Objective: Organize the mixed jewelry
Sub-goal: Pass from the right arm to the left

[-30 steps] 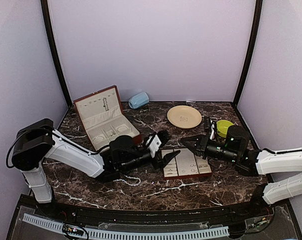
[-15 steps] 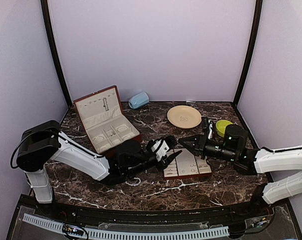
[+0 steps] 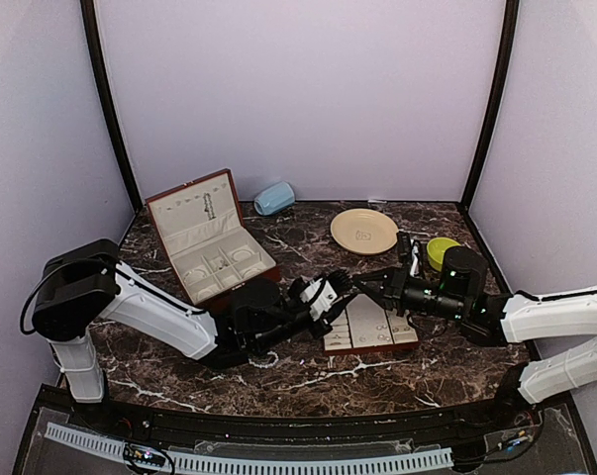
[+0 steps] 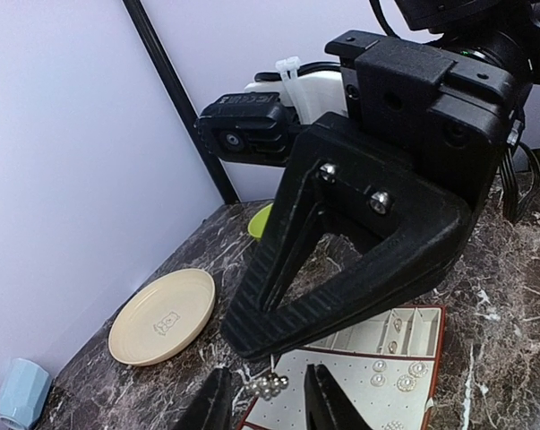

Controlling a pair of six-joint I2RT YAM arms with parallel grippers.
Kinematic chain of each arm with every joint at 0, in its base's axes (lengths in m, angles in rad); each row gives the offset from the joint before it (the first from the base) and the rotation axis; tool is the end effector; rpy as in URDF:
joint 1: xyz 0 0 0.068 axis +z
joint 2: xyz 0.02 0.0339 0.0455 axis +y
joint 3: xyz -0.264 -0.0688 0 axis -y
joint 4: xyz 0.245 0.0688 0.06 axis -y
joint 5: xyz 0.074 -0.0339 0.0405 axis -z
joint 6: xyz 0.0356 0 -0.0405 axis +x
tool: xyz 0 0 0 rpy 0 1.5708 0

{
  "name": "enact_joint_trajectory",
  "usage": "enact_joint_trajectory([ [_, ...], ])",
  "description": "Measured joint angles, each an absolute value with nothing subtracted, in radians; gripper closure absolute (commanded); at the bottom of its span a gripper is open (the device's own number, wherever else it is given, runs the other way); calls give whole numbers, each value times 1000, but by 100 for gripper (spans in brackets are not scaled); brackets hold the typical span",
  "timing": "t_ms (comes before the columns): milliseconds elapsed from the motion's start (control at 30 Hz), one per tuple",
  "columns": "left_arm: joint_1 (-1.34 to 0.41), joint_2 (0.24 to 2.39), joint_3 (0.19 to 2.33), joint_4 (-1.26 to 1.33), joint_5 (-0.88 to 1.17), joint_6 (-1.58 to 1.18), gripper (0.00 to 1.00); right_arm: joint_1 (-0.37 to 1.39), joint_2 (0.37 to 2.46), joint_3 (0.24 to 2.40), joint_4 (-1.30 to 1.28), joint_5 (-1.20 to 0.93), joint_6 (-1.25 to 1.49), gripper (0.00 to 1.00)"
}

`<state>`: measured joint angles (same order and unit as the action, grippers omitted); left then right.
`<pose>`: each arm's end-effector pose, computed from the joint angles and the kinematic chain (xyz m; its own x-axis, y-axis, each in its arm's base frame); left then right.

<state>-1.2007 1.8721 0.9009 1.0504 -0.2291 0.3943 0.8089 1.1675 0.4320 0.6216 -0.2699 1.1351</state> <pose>0.1502 -0.3648 0.2058 0.3438 0.1483 -0.9273 0.7517 0.5484 0.3664 0.1629 0.1845 0.2241 -0.8311 0.3947 -0.3918 -0.3004 0.2744 0.9135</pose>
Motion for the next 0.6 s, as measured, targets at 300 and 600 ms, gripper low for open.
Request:
enact_joint_trajectory([
  [300,-1212,1885,906,1062,-246,417,79,809,1168,432,602,-270,1135,100],
  [600,-1215,1885,914,1063,-263,421,83,809,1168,433,598,-270,1135,100],
])
